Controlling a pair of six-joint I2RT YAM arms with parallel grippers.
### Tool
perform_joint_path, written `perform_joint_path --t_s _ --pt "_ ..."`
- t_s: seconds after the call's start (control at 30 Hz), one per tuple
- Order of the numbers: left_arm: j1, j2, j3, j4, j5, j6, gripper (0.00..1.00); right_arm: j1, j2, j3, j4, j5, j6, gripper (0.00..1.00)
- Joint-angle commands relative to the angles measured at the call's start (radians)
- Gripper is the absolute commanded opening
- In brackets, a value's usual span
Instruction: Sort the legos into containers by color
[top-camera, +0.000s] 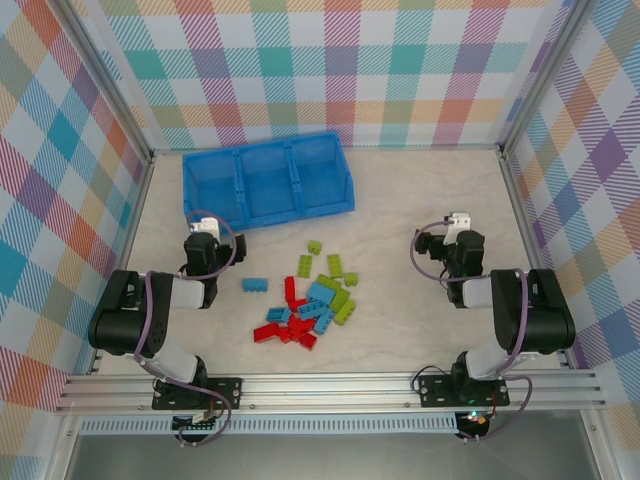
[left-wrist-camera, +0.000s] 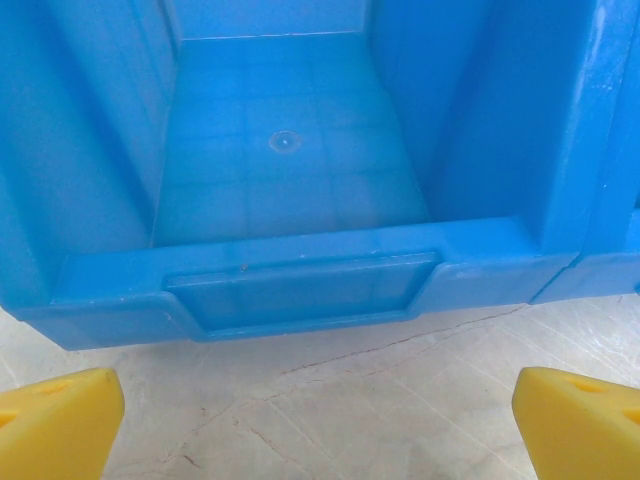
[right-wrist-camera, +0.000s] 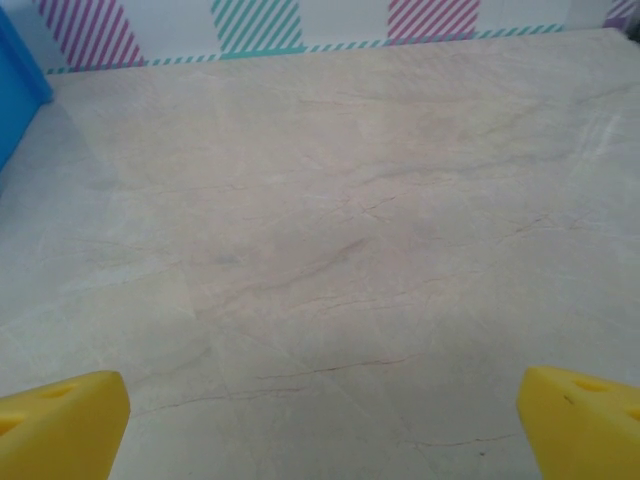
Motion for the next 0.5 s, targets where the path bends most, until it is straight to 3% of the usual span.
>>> perform_joint_path --t_s 0.0,0.1,0.17,0.23,0.37,0.47 --pt "0.005 -0.006 0.001 0.041 0.016 -0.003 1.0 -0.005 -0.01 -0.014 0.054 0.055 0.029 1.0" --pt "0.005 -0.006 0.001 0.04 0.016 -0.004 1.0 -0.005 -0.084 -0.016 0.001 0.044 0.021 1.0" --pt "0.005 -0.008 -0.001 0.041 0.015 -0.002 1.0 0.013 -0.222 0.025 -0.189 0.107 0.02 1.0" --pt "0.003 -0.032 0.017 -0.004 -0.018 -0.014 1.0 0.019 -0.389 0.099 -0.467 0.175 0.188 1.0" --pt "-0.009 -0.147 0.072 -0.224 -0.114 -0.057 1.0 0.049 -0.542 0.248 -0.851 -0.062 0.376 1.0" --pt "-0.02 -0.272 0.126 -0.471 -0.181 -0.196 1.0 0.092 -0.572 0.328 -1.021 -0.266 0.437 1.0"
